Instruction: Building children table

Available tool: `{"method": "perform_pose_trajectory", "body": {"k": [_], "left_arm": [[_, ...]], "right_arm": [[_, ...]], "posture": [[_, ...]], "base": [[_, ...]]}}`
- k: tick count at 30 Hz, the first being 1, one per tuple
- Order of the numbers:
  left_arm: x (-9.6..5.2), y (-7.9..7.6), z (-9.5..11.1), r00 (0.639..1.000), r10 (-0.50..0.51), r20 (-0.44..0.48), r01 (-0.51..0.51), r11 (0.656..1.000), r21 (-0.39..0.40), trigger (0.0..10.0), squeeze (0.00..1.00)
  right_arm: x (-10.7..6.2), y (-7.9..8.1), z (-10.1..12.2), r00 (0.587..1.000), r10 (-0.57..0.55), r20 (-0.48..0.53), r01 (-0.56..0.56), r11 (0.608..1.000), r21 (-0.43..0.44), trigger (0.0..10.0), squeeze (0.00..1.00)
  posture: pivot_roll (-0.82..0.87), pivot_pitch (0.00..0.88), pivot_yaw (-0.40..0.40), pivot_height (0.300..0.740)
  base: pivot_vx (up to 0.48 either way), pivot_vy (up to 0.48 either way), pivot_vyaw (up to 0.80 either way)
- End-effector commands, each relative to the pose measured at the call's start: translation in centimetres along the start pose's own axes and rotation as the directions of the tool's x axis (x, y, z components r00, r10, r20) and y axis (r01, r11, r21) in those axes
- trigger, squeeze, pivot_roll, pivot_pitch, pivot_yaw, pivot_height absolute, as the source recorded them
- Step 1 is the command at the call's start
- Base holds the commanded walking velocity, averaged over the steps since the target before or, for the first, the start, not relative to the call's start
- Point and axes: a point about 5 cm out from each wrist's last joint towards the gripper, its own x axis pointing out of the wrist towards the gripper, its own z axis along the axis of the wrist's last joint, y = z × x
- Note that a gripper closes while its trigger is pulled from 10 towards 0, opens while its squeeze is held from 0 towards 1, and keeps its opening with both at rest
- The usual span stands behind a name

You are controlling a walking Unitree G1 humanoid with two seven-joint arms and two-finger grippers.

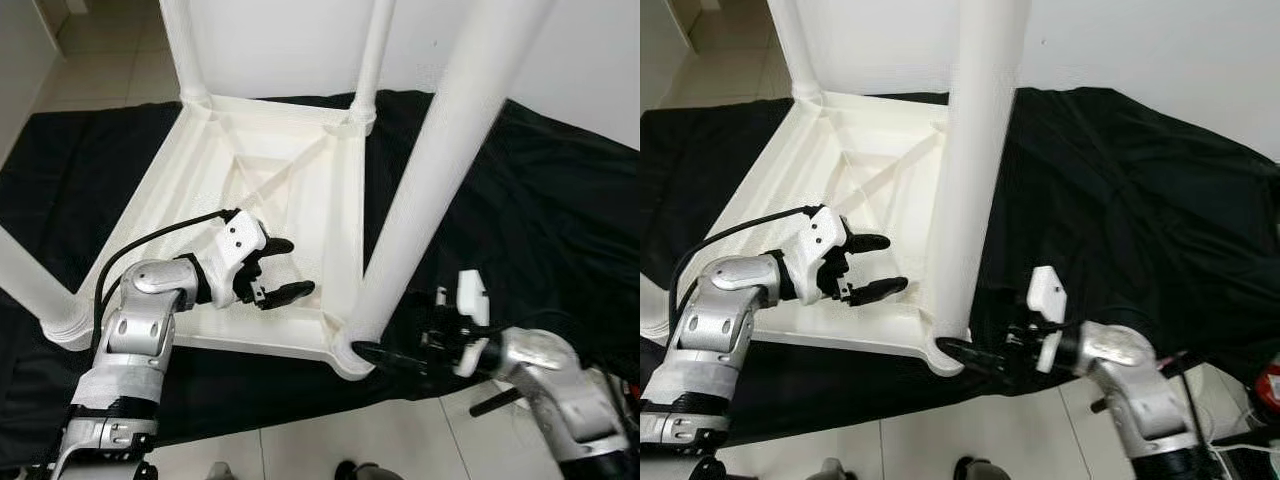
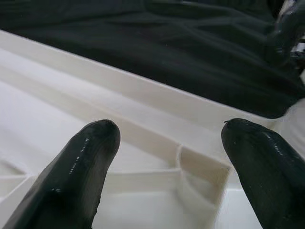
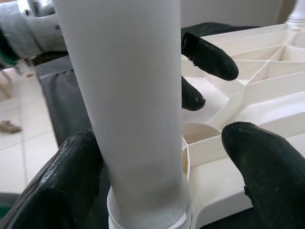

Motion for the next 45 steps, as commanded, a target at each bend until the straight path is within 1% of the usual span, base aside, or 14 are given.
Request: {"method": "perform_pose_trajectory", "body": {"k": [1,4,6,10,11,14,19,24,27,28,31,38,40,45], "left_arm": [[-0.4,0.9,-0.3,0.977,0.213,-0.017,-0.213,0.977,-0.001,10.0,0.0],[-0.4,0.9,-0.3,0.975,0.221,-0.016,-0.221,0.975,-0.004,10.0,0.0],[-0.7,1.2,-0.3,0.971,0.238,-0.017,-0.238,0.971,-0.008,10.0,0.0],[-1.1,1.3,-0.2,0.973,0.231,-0.011,-0.231,0.973,-0.006,10.0,0.0],[-1.3,1.4,-0.2,0.974,0.225,-0.011,-0.225,0.974,-0.018,10.0,0.0],[-1.7,1.5,-0.3,0.977,0.214,-0.019,-0.214,0.977,0.0,10.0,0.0],[-1.7,1.5,-0.5,0.976,0.218,-0.029,-0.218,0.976,0.005,10.0,0.0],[-1.3,1.5,-0.6,0.973,0.23,-0.031,-0.23,0.973,0.004,10.0,0.0],[-1.2,1.6,-0.5,0.971,0.239,-0.024,-0.239,0.971,-0.001,10.0,0.0],[-1.2,1.6,-0.5,0.971,0.239,-0.024,-0.239,0.971,-0.001,10.0,0.0],[-1.1,1.5,-0.3,0.971,0.238,-0.012,-0.238,0.971,-0.004,10.0,0.0],[-1.2,1.3,-0.3,0.972,0.234,-0.008,-0.234,0.972,-0.005,10.0,0.0],[-1.3,1.3,-0.3,0.972,0.235,-0.006,-0.235,0.972,-0.003,10.0,0.0],[-1.3,1.4,-0.2,0.971,0.239,-0.005,-0.239,0.971,-0.001,10.0,0.0]], "right_arm": [[0.3,-1.3,-0.6,0.987,-0.152,-0.047,0.151,0.988,-0.019,10.0,0.0],[0.3,-1.4,-0.7,0.985,-0.167,-0.048,0.166,0.986,-0.015,10.0,0.0],[0.4,-1.6,-1.1,0.977,-0.202,-0.061,0.201,0.979,-0.018,10.0,0.0],[0.2,-1.9,-1.4,0.97,-0.232,-0.07,0.231,0.973,-0.017,10.0,0.0],[0.2,-2.1,-1.5,0.965,-0.251,-0.073,0.25,0.968,-0.022,10.0,0.0],[0.1,-2.6,-1.8,0.955,-0.288,-0.076,0.286,0.958,-0.033,10.0,0.0],[0.2,-2.7,-1.8,0.952,-0.299,-0.07,0.297,0.954,-0.037,10.0,0.0],[0.4,-2.4,-1.8,0.95,-0.307,-0.057,0.305,0.952,-0.04,10.0,0.0],[0.8,-1.4,-1.5,0.97,-0.245,-0.011,0.245,0.969,0.016,10.0,0.0],[0.8,-1.4,-1.5,0.97,-0.245,-0.011,0.245,0.969,0.016,10.0,0.0],[1.1,-0.4,-1.2,0.98,-0.195,0.031,0.193,0.979,0.064,10.0,0.0],[1.2,-0.1,-1.1,0.982,-0.18,0.049,0.176,0.981,0.085,10.0,0.0],[1.2,0.1,-1.0,0.986,-0.161,0.054,0.155,0.983,0.1,10.0,0.0],[1.3,0.2,-0.9,0.987,-0.147,0.059,0.14,0.984,0.106,10.0,0.0]], "posture": [[0.06,0.12,-0.029,0.74],[0.06,0.121,-0.029,0.74],[0.06,0.121,-0.03,0.74],[0.05,0.119,-0.029,0.74],[0.05,0.119,-0.029,0.74],[0.05,0.119,-0.029,0.74],[0.05,0.118,-0.029,0.74],[0.04,0.121,-0.027,0.74],[0.04,0.13,-0.026,0.74],[0.04,0.13,-0.026,0.74],[0.04,0.132,-0.026,0.74],[0.04,0.135,-0.024,0.74],[0.04,0.136,-0.023,0.74],[0.04,0.136,-0.023,0.74]], "base": [[0.0,0.0,0.0],[0.0,0.0,0.0],[0.0,0.0,0.0],[0.0,0.0,0.0],[0.0,0.0,0.0],[0.0,0.0,0.0],[0.0,0.0,0.0],[0.0,0.0,0.0],[0.0,0.0,0.0],[0.0,0.0,0.0],[0.0,0.0,0.0],[0.0,0.0,0.0],[0.0,0.0,0.0],[0.0,0.0,0.0]]}}
